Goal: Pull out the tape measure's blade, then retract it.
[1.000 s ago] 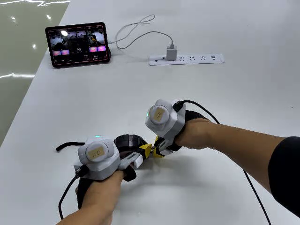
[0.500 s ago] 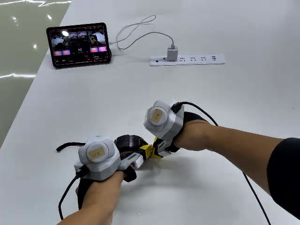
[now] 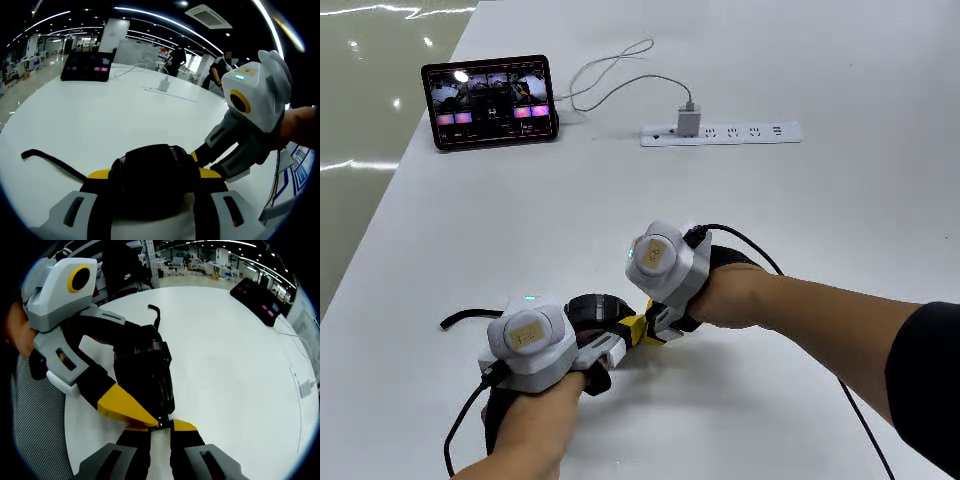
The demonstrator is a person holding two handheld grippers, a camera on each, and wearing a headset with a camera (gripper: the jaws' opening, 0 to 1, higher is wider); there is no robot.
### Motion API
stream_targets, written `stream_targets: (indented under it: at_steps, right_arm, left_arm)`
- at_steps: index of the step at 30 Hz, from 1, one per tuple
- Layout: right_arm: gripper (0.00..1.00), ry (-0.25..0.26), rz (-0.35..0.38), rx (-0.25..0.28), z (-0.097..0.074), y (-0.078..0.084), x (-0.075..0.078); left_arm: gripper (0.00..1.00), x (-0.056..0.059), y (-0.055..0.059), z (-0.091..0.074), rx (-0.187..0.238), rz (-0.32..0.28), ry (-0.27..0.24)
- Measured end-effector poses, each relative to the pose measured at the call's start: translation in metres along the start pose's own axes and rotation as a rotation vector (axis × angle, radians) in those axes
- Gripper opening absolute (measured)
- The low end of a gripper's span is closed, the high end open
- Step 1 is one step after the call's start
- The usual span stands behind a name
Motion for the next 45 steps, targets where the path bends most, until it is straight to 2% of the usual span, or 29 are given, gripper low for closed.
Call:
stream_targets:
  at_steps: [13,19,26,31,34,38,41,45]
  right_arm:
    - [0.11,0.004,-0.031,0.007,0.001,0.0,-0.001]
    - [0.12,0.021,-0.074,0.003,0.001,0.0,-0.003]
    - [0.12,0.038,-0.099,-0.001,-0.002,0.0,-0.003]
    - [0.12,0.071,-0.112,0.005,-0.009,0.002,-0.003]
    - [0.13,0.095,-0.104,0.028,-0.015,0.002,-0.003]
    - [0.15,0.116,-0.081,0.054,-0.026,0.005,-0.003]
    - [0.15,0.134,-0.063,0.077,-0.034,0.009,-0.002]
    - [0.17,0.159,-0.021,0.106,-0.045,0.017,0.0]
  left_arm:
    - [0.62,0.0,-0.001,0.001,0.012,-0.001,-0.002]
    - [0.62,0.001,-0.003,0.0,0.007,0.05,0.002]
    - [0.61,0.001,-0.008,-0.003,-0.001,0.071,0.019]
    - [0.59,0.002,-0.019,-0.008,0.019,0.097,0.036]
    - [0.59,0.0,-0.027,-0.008,0.022,0.109,0.048]
    - [0.66,-0.006,-0.031,-0.01,0.018,0.116,0.055]
    - [0.7,-0.007,-0.033,-0.012,0.011,0.16,0.07]
    - [0.76,-0.01,-0.031,-0.014,-0.023,0.213,0.098]
Point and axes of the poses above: the centre of the closed fingertips' face, and the gripper's own axes: z roughly forward along the fingers, x roughly to its right, y roughly out of its underside, the point moved 3 cm from there along -z, roughly backward along the fingers
